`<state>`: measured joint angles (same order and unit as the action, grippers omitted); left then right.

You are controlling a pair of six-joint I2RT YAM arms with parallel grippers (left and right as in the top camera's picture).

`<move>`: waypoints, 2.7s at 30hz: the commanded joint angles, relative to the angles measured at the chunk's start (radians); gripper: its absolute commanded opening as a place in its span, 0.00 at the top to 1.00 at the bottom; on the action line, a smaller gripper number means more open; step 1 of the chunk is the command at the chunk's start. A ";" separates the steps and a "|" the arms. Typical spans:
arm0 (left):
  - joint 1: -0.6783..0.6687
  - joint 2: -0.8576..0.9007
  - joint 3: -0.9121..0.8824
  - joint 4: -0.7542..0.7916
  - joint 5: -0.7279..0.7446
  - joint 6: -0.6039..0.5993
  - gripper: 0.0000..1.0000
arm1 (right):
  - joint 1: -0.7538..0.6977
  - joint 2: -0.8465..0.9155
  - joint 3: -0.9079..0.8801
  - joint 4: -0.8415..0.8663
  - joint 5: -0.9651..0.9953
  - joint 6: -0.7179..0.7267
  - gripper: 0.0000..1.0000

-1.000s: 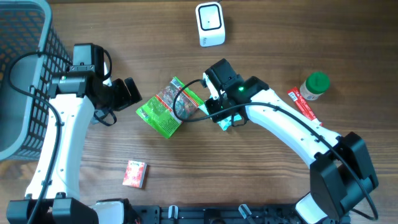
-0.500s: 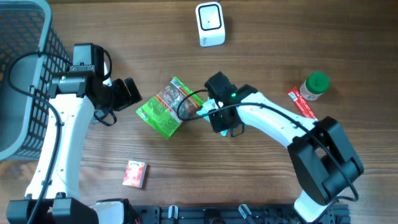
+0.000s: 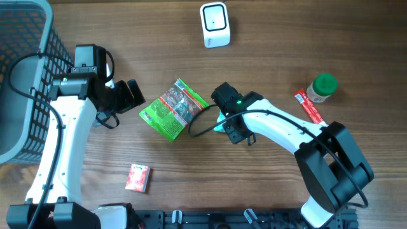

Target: Scan the item barcode

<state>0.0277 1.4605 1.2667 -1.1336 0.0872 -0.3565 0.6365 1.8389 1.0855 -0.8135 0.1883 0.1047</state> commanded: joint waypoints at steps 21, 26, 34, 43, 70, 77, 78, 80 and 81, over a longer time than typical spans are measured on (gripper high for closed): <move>0.003 0.001 -0.001 0.000 0.008 0.012 0.00 | -0.127 -0.251 0.107 -0.122 -0.202 -0.002 0.24; 0.003 0.001 -0.001 0.000 0.008 0.012 0.00 | -0.274 -0.238 0.099 -0.112 -0.439 0.002 0.15; 0.003 0.001 -0.001 0.000 0.008 0.012 0.00 | -0.356 -0.224 0.084 -0.115 -0.596 0.003 0.18; 0.003 0.001 -0.001 0.002 0.008 0.012 0.00 | -0.357 -0.221 0.017 -0.012 -0.570 0.078 0.23; -0.442 0.167 -0.054 0.275 0.286 0.004 0.96 | -0.497 -0.221 0.002 -0.009 -0.688 0.082 0.26; -0.586 0.343 -0.054 0.404 0.290 -0.018 0.96 | -0.495 -0.221 -0.113 0.048 -0.791 0.097 0.52; -0.595 0.359 -0.054 0.425 0.290 -0.018 0.96 | -0.495 -0.221 -0.133 0.071 -0.813 0.098 0.52; -0.615 0.396 -0.054 0.486 0.290 -0.018 0.96 | -0.493 -0.221 -0.203 0.153 -0.872 0.117 0.61; -0.617 0.405 -0.054 0.506 0.290 -0.018 0.96 | -0.493 -0.221 -0.230 0.184 -0.889 0.134 0.66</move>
<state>-0.5705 1.8252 1.2186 -0.6788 0.3866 -0.3729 0.1402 1.6043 0.9394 -0.6922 -0.5739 0.2131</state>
